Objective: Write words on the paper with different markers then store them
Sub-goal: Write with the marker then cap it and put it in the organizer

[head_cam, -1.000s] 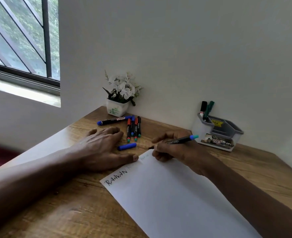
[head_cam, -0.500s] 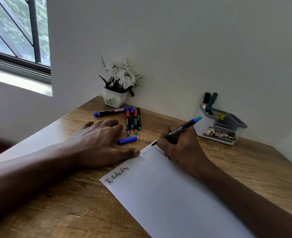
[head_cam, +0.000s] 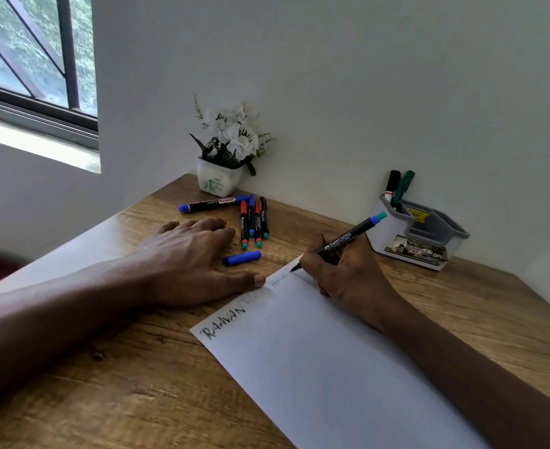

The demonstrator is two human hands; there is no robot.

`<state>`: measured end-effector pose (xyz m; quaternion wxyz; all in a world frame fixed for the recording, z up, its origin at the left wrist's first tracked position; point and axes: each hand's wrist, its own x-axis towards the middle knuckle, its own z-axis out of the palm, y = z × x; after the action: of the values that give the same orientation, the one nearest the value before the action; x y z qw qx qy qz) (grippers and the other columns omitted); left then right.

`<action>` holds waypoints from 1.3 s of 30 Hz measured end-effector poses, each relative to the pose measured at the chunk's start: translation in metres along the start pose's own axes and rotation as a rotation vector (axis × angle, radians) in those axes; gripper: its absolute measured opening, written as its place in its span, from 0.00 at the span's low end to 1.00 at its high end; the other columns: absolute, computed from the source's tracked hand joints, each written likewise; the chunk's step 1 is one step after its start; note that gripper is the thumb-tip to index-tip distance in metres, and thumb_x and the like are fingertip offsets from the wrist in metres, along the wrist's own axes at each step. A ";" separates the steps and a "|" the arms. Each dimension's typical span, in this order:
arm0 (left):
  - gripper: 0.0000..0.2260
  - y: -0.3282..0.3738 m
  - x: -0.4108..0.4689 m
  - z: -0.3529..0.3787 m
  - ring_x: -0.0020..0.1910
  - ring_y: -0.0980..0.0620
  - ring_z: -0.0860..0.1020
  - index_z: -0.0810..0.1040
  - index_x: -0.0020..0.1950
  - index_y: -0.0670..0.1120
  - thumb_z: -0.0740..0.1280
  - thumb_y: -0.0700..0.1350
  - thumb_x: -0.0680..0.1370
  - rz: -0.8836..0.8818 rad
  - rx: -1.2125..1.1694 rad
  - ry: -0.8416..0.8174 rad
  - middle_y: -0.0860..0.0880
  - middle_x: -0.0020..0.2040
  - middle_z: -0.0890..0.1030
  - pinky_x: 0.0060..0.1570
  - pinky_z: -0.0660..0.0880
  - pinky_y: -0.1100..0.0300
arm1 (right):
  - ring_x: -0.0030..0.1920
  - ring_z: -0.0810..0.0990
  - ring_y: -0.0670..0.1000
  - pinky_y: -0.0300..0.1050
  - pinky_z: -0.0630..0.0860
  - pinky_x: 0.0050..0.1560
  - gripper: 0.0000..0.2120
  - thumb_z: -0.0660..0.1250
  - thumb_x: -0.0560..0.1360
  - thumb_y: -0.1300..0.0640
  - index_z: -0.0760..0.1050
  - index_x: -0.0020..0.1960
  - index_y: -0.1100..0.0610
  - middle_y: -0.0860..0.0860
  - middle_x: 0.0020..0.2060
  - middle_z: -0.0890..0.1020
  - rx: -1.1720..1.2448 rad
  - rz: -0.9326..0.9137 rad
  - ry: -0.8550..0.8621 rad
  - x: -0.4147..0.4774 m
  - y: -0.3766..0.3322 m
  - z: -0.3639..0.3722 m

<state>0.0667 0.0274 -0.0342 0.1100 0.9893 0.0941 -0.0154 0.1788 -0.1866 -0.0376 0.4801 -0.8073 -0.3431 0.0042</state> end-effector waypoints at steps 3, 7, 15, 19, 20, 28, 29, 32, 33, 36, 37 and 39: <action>0.59 -0.003 0.002 0.002 0.81 0.53 0.55 0.53 0.83 0.57 0.42 0.85 0.56 -0.002 0.003 0.009 0.56 0.83 0.52 0.78 0.53 0.48 | 0.24 0.73 0.47 0.43 0.73 0.29 0.09 0.70 0.74 0.63 0.76 0.35 0.59 0.46 0.22 0.75 0.003 0.007 0.020 0.000 0.000 0.000; 0.53 -0.003 0.003 0.002 0.81 0.52 0.54 0.54 0.83 0.57 0.47 0.84 0.64 -0.013 0.005 0.013 0.56 0.83 0.52 0.78 0.52 0.48 | 0.24 0.74 0.47 0.43 0.73 0.28 0.09 0.70 0.74 0.63 0.76 0.36 0.59 0.46 0.22 0.75 0.005 0.004 0.031 0.000 -0.001 0.001; 0.57 -0.003 0.003 0.001 0.81 0.52 0.54 0.53 0.83 0.57 0.44 0.86 0.59 -0.016 -0.003 0.002 0.56 0.83 0.52 0.78 0.53 0.48 | 0.23 0.74 0.46 0.42 0.73 0.28 0.12 0.70 0.75 0.62 0.74 0.33 0.56 0.45 0.21 0.75 -0.002 0.025 0.034 0.000 -0.001 0.001; 0.51 0.001 0.001 -0.001 0.81 0.52 0.53 0.52 0.83 0.57 0.50 0.81 0.64 -0.029 -0.003 -0.008 0.56 0.83 0.51 0.78 0.53 0.49 | 0.23 0.75 0.47 0.41 0.74 0.27 0.10 0.71 0.74 0.62 0.75 0.35 0.59 0.47 0.23 0.76 -0.010 0.025 0.068 0.001 -0.001 0.001; 0.51 0.002 0.000 -0.001 0.81 0.51 0.54 0.52 0.83 0.57 0.51 0.80 0.64 -0.031 -0.003 -0.011 0.56 0.83 0.51 0.78 0.53 0.49 | 0.23 0.75 0.47 0.41 0.74 0.27 0.09 0.71 0.74 0.62 0.75 0.36 0.60 0.48 0.23 0.77 -0.011 0.027 0.065 0.001 -0.001 0.001; 0.51 0.001 0.000 -0.002 0.81 0.51 0.54 0.52 0.83 0.57 0.51 0.80 0.64 -0.026 -0.007 -0.014 0.55 0.83 0.52 0.78 0.53 0.49 | 0.23 0.75 0.46 0.40 0.73 0.27 0.09 0.70 0.75 0.62 0.75 0.37 0.59 0.47 0.22 0.76 0.005 0.059 0.059 0.000 -0.003 0.000; 0.51 0.001 0.000 -0.002 0.81 0.51 0.54 0.52 0.83 0.57 0.51 0.81 0.64 -0.026 -0.008 -0.015 0.55 0.83 0.52 0.78 0.53 0.49 | 0.23 0.74 0.45 0.39 0.73 0.27 0.09 0.70 0.75 0.62 0.75 0.37 0.59 0.47 0.22 0.76 0.006 0.058 0.057 -0.001 -0.003 0.000; 0.51 0.001 0.000 -0.001 0.81 0.51 0.54 0.53 0.83 0.57 0.51 0.81 0.65 -0.030 -0.008 -0.014 0.56 0.83 0.52 0.78 0.53 0.49 | 0.24 0.74 0.47 0.42 0.73 0.28 0.09 0.71 0.74 0.61 0.75 0.36 0.59 0.48 0.23 0.76 -0.003 0.050 0.078 -0.001 -0.003 0.002; 0.51 0.001 0.000 -0.001 0.81 0.51 0.54 0.53 0.83 0.57 0.51 0.81 0.64 -0.032 -0.008 -0.012 0.56 0.83 0.51 0.78 0.53 0.49 | 0.24 0.74 0.48 0.42 0.73 0.28 0.09 0.71 0.73 0.61 0.75 0.37 0.59 0.49 0.23 0.76 -0.005 0.049 0.090 -0.001 -0.002 0.003; 0.51 0.001 0.001 -0.001 0.81 0.52 0.54 0.53 0.83 0.57 0.50 0.81 0.64 -0.032 -0.008 -0.012 0.56 0.83 0.51 0.78 0.53 0.49 | 0.23 0.74 0.48 0.42 0.72 0.27 0.09 0.71 0.73 0.61 0.74 0.36 0.59 0.49 0.22 0.76 0.006 0.058 0.094 -0.001 -0.003 0.003; 0.52 0.000 0.001 -0.001 0.81 0.51 0.54 0.53 0.83 0.57 0.50 0.81 0.64 -0.032 -0.006 -0.013 0.56 0.83 0.51 0.78 0.53 0.49 | 0.23 0.74 0.48 0.42 0.72 0.27 0.09 0.71 0.73 0.61 0.74 0.36 0.59 0.48 0.22 0.76 -0.001 0.062 0.097 0.000 -0.003 0.003; 0.52 0.000 0.002 -0.001 0.81 0.51 0.54 0.53 0.83 0.57 0.50 0.81 0.63 -0.032 -0.006 -0.015 0.56 0.83 0.52 0.78 0.54 0.49 | 0.23 0.75 0.48 0.43 0.73 0.28 0.10 0.72 0.73 0.60 0.74 0.36 0.59 0.48 0.22 0.76 -0.030 0.065 0.114 0.000 -0.003 0.003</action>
<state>0.0684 0.0279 -0.0332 0.1133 0.9872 0.1094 -0.0243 0.1762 -0.1833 -0.0369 0.4862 -0.8242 -0.2888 -0.0313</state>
